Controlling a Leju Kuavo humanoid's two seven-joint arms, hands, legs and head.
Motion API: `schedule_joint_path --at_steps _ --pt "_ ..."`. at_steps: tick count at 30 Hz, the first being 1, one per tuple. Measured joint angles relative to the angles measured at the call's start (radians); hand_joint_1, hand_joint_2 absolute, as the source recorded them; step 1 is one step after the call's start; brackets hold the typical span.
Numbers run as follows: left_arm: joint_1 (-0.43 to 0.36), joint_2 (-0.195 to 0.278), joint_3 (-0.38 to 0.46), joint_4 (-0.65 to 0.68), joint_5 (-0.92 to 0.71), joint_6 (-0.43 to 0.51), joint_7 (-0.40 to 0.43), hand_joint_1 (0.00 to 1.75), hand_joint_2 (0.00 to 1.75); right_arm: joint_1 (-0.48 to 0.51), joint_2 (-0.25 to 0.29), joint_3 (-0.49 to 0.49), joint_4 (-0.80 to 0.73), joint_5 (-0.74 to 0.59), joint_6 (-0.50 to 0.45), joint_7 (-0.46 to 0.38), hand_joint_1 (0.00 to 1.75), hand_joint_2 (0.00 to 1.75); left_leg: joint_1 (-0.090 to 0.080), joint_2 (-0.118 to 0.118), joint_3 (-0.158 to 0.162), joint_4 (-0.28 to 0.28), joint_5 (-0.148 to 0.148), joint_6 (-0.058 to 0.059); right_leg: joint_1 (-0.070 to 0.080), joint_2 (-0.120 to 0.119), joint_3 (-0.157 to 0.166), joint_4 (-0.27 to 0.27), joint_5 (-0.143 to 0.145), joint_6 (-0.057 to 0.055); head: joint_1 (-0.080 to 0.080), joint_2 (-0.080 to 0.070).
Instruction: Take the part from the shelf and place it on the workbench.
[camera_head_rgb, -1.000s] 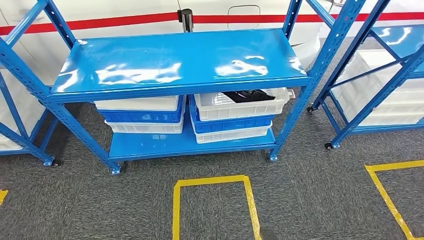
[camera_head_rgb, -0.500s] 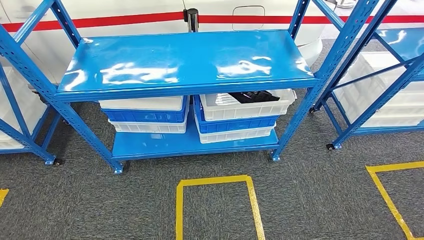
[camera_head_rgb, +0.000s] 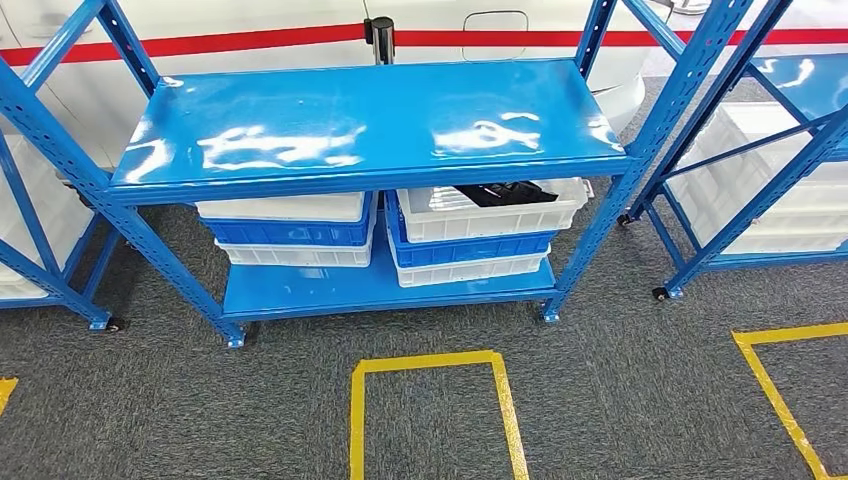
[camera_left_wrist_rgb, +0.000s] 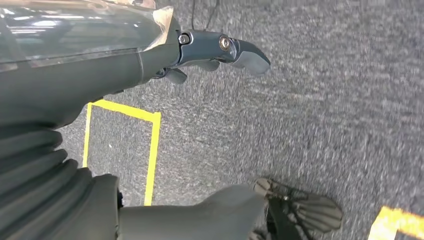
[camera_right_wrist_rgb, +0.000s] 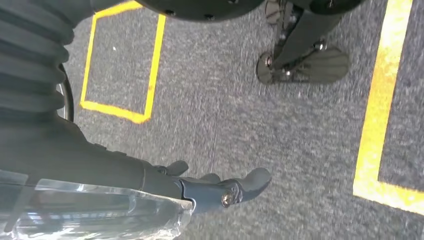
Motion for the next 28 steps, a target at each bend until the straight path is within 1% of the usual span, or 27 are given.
schedule_joint_path --at_steps 11,14,22,26,28 --pt "-0.06 -0.047 0.29 0.057 -0.237 0.098 -0.027 0.0 0.0 -0.056 0.033 -0.018 0.062 0.117 -0.145 0.03 0.0 0.0 0.001 0.0 0.0 0.0 0.0 0.0 0.001 0.0 0.001 0.0 0.0 0.0 0.0 0.0" --pt "-0.076 -0.06 0.37 0.072 -0.299 0.123 -0.035 0.0 0.0 -0.071 0.042 -0.023 0.078 0.149 -0.181 0.039 0.0 0.0 0.001 0.0 0.0 0.0 0.0 0.0 0.001 0.0 0.005 0.0 0.0 0.0 0.0 0.0" --pt "-0.11 -0.089 0.537 0.105 -0.454 0.18 -0.059 0.0 0.0 -0.103 0.059 -0.032 0.112 0.225 -0.263 0.062 0.0 0.0 0.001 0.0 0.001 0.001 0.001 0.0 0.001 0.0 0.008 0.0 0.001 0.0 0.0 0.0" --pt "-0.118 -0.098 0.579 0.114 -0.499 0.197 -0.07 0.0 1.75 -0.11 0.062 -0.035 0.122 0.245 -0.283 0.067 0.0 0.0 0.001 0.0 0.001 0.001 0.001 0.0 0.001 0.0 0.008 0.0 0.0 0.0 0.0 0.0" --pt "-0.121 -0.099 0.59 0.115 -0.502 0.199 -0.072 0.0 1.75 -0.111 0.062 -0.036 0.124 0.248 -0.285 0.067 0.0 0.0 0.001 0.0 0.001 0.001 0.001 0.0 0.001 0.0 0.008 0.0 0.0 0.0 0.0 0.0"
